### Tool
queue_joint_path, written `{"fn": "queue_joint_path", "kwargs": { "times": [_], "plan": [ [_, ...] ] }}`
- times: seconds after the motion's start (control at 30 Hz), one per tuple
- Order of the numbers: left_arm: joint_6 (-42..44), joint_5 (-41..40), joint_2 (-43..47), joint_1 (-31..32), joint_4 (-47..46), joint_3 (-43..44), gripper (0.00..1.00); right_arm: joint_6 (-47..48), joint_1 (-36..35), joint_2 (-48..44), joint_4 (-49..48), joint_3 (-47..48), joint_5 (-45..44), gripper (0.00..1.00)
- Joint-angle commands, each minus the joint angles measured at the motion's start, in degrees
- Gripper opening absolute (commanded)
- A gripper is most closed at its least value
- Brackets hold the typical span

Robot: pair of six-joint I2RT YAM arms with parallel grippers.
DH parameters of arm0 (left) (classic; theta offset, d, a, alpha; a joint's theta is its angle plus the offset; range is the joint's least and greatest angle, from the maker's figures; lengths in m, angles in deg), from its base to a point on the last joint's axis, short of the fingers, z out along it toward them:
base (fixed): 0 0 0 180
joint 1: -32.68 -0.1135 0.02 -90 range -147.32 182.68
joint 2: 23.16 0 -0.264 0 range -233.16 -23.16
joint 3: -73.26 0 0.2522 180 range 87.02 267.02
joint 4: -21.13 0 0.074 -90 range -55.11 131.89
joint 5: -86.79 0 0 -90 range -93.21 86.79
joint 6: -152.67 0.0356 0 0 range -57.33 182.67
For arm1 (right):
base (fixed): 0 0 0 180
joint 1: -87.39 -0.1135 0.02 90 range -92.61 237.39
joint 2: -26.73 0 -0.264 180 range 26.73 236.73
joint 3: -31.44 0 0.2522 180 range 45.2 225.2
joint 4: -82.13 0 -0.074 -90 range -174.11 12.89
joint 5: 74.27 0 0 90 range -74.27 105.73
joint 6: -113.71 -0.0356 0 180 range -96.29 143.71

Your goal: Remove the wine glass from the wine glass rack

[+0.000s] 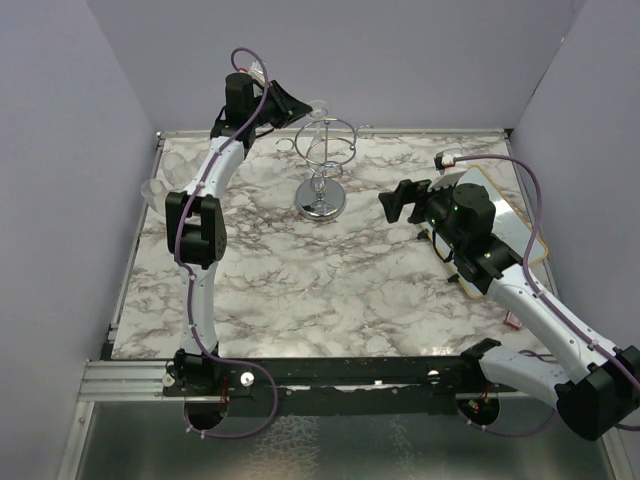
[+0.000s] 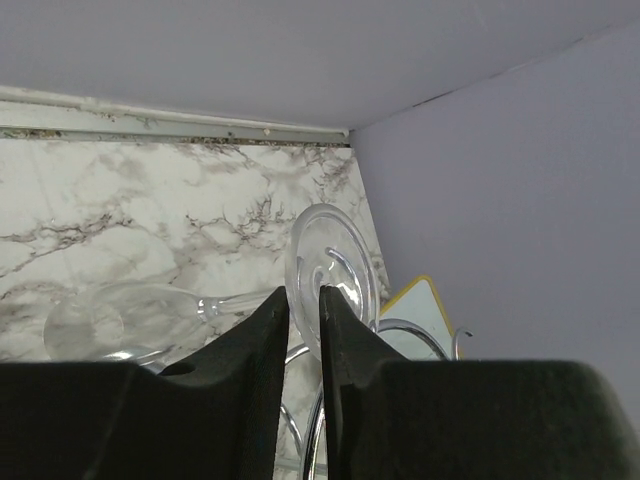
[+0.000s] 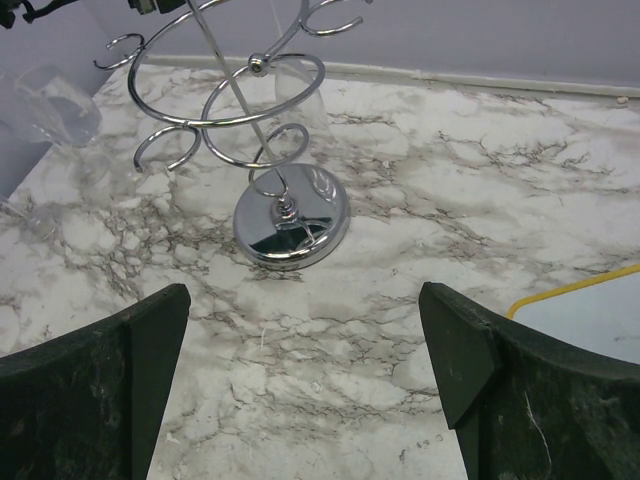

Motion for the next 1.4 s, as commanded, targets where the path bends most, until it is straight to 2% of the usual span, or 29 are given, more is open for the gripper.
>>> {"fn": "queue_joint_path", "kwargs": {
  "times": [0.0, 0.2, 0.37, 0.43, 1.03, 1.37],
  "plan": [
    [-0.3, -0.3, 0.0, 0.3, 1.1, 2.8, 0.2, 0.7, 0.4, -1.2, -0.9, -0.6, 1.1, 0.99],
    [-1.3, -0.4, -0.4, 0.2, 1.5, 3.5, 0.15, 0.8, 0.4, -1.2, -0.8, -0.6, 1.0, 0.99],
    [-4.8, -0.2, -0.3, 0.0, -0.4, 3.3, 0.07, 0.9, 0.4, -1.5, -0.5, -0.6, 0.7, 0.99],
    [-7.1, 0.1, -0.3, -0.1, -1.5, 3.1, 0.0, 0.8, 0.4, -1.7, -0.4, -0.6, 0.6, 0.99],
    [-16.4, -3.5, 0.3, -0.8, -2.8, 4.5, 0.0, 0.7, 0.4, -2.8, -0.5, -1.0, -0.2, 0.99],
    [-20.6, -1.7, -6.6, -1.0, -3.5, 13.5, 0.0, 0.4, 0.4, -3.4, -0.9, -1.3, 0.0, 0.99]
  ]
}}
